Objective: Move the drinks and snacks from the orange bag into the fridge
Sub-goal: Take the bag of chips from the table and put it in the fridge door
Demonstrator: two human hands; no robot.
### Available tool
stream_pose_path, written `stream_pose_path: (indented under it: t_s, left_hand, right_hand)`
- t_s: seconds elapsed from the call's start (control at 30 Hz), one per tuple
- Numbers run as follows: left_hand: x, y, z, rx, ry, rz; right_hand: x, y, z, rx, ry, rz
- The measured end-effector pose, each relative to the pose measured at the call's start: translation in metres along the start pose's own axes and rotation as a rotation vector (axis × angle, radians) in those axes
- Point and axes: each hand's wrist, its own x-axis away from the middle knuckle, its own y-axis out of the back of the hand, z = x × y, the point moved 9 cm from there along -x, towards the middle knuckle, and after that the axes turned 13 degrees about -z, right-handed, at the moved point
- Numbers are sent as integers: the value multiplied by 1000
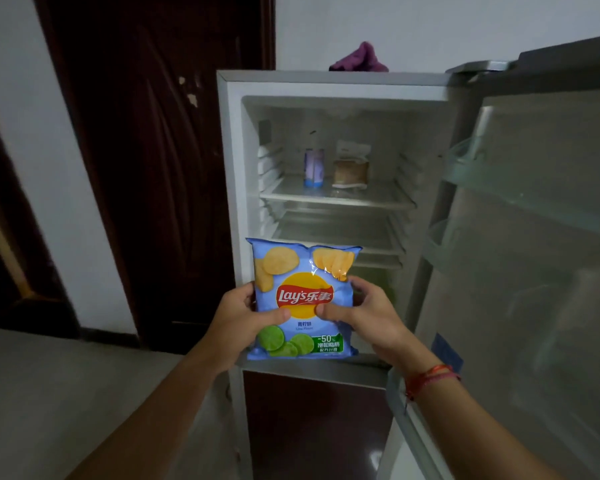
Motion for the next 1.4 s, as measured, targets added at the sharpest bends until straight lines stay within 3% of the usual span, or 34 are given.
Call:
stream_pose_path:
  t_s: [0.3,0.63,1.07,1.4]
  left_hand:
    - [-74,-56,30,63,69,183]
    - [-116,-136,51,96,78,618]
    - [-6,-213,36,241,78,1110]
    - [99,-241,-11,351,36,1309]
  right_hand:
    - [-40,40,-15,58,11,-221]
    - [-17,78,-16,144,27,-640]
    - [135,119,9,267,-5,-1067]
    - [249,133,53,309,30,-1245]
